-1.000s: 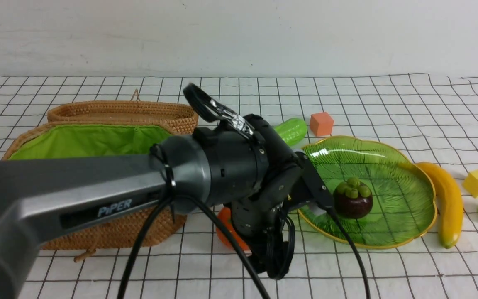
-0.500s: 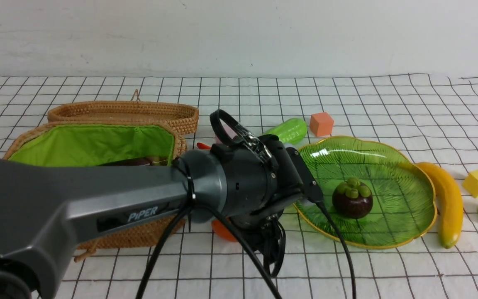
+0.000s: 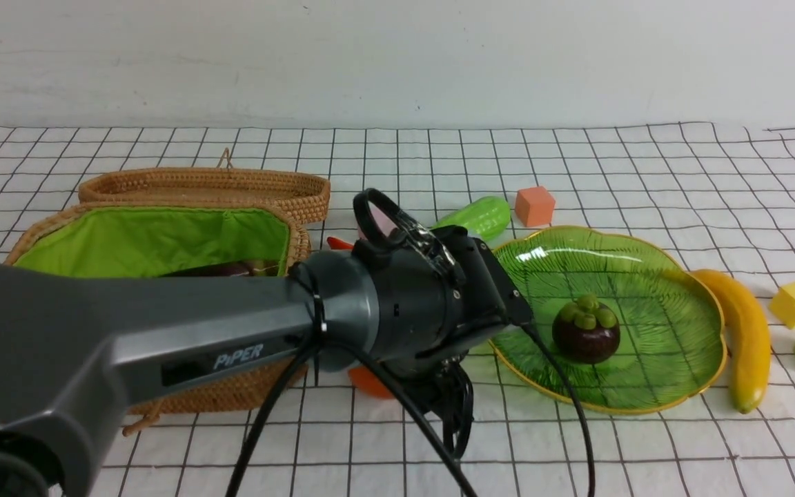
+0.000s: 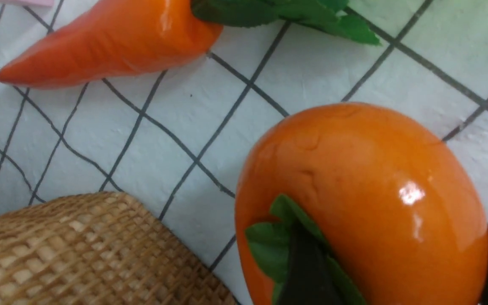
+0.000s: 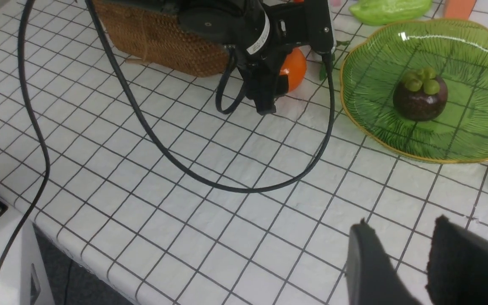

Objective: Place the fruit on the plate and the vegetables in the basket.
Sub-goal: Grab a tomato with your left arm and place it on the plate on the right.

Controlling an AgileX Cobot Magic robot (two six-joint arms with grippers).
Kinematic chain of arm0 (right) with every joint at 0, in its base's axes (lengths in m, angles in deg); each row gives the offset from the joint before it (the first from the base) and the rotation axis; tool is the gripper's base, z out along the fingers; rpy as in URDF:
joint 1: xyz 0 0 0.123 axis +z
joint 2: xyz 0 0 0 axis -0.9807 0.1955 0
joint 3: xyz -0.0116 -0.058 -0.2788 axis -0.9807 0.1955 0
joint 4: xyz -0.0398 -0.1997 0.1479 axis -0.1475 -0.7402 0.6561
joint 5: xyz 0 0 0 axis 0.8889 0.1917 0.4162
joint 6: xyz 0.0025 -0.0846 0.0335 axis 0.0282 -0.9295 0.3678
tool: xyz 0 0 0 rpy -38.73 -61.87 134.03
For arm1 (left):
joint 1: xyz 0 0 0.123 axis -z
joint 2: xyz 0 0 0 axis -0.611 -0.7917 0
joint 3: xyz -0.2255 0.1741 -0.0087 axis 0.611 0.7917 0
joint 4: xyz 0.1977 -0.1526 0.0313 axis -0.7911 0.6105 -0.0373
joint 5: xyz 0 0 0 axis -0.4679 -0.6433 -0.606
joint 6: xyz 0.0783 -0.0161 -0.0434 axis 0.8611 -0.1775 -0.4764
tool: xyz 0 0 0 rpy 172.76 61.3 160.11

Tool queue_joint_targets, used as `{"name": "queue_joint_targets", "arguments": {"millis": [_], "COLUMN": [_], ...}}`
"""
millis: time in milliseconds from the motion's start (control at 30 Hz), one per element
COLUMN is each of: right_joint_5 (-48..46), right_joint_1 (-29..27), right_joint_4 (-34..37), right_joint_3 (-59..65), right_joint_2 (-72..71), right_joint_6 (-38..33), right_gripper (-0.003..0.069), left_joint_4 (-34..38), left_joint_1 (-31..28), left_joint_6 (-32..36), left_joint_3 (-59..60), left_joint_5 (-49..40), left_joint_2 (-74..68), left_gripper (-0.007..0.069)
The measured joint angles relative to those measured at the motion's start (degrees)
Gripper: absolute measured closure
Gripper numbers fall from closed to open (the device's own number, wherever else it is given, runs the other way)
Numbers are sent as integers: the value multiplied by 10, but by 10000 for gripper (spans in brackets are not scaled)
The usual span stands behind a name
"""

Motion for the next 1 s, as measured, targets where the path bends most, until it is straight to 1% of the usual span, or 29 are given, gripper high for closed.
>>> {"name": "queue_joint_targets", "arguments": {"millis": [133,167,233,300,367,433,467,533,567,600,700,833,900,967,1000], "right_joint_5": [17,29,45,60,70,71,71,62,57,55,30,22,22,22,22], "right_joint_1": [0,0,0,0,0,0,0,0,0,0,0,0,0,0,0], "right_joint_4": [-59,-87,-111,-123,-123,-116,-115,-99,-96,-95,-93,-93,-93,-93,-93], "right_joint_3": [0,0,0,0,0,0,0,0,0,0,0,0,0,0,0], "right_joint_2": [0,0,0,0,0,0,0,0,0,0,0,0,0,0,0], "right_joint_6": [43,65,84,96,99,99,99,99,99,99,99,99,100,101,101], "right_gripper": [422,422,422,422,422,422,422,422,422,422,422,422,422,422,422], "left_joint_4": [7,15,30,51,101,143,148,202,211,214,234,246,255,261,262], "left_joint_1": [24,31,35,34,21,7,3,-19,-23,-25,-36,-38,-38,-38,-37], "left_joint_6": [3,4,5,10,26,53,56,97,108,108,150,168,172,172,171], "left_joint_3": [-1,-13,-34,-61,-105,-149,-154,-219,-235,-238,-280,-286,-288,-290,-290], "left_joint_5": [15,37,79,120,159,175,175,169,162,162,137,131,127,127,127], "left_joint_2": [49,64,70,66,41,10,6,-56,-72,-76,-129,-152,-155,-153,-152], "left_gripper": [169,169,169,169,169,169,169,169,169,169,169,169,130,73,59]}}
